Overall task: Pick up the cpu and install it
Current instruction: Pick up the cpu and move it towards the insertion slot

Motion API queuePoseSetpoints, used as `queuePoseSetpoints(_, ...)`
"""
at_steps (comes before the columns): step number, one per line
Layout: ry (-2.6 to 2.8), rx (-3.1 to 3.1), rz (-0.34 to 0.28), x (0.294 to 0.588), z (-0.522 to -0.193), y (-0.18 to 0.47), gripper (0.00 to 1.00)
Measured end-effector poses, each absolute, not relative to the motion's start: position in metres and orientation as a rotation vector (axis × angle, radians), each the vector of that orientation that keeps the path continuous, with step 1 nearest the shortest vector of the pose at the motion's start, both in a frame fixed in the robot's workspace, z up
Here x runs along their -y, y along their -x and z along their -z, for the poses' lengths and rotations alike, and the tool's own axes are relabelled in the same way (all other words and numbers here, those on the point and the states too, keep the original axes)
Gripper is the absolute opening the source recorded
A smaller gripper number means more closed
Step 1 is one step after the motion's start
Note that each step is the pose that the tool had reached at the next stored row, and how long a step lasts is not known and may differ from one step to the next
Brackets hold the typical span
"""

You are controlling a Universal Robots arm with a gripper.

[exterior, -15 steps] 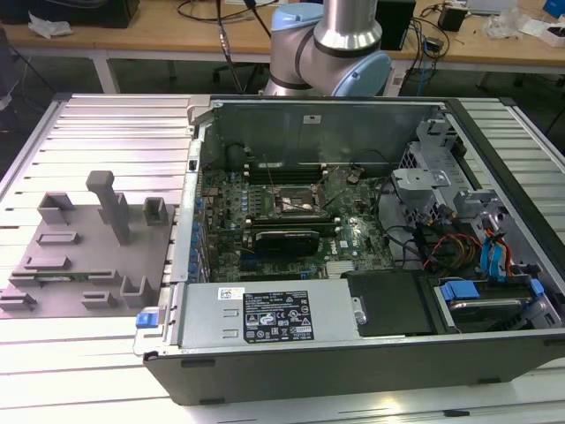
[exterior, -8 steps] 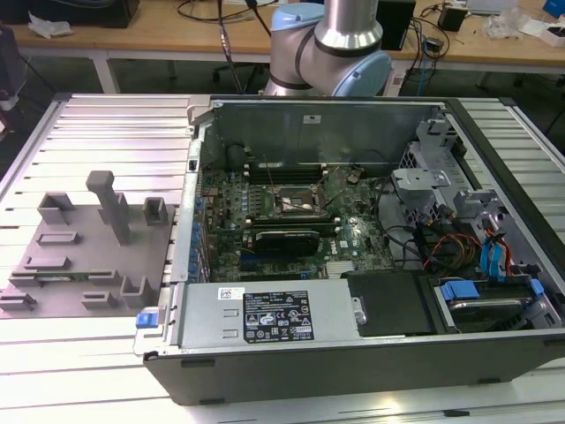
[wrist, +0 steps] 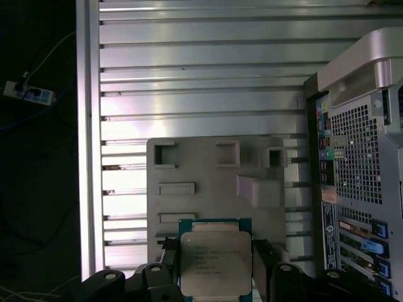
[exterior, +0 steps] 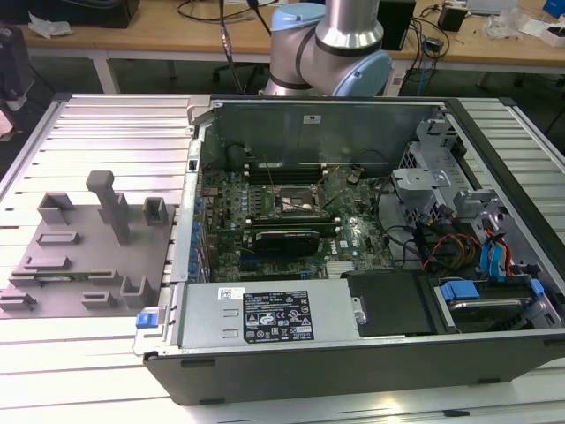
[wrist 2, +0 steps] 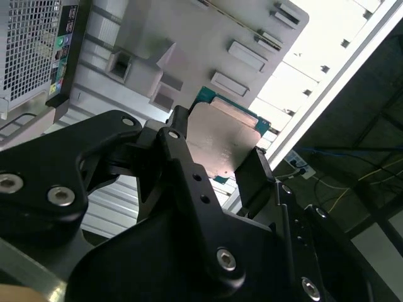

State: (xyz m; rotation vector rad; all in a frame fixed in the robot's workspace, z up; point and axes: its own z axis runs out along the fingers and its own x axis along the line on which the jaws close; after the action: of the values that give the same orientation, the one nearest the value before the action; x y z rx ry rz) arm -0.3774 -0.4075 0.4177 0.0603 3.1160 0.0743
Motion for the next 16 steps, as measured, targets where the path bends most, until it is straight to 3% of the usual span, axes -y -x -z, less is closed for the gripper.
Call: queuePoseSetpoints(16,-0.06,-3.116,-0.074,0.408,-0.418,0.349,0.55)
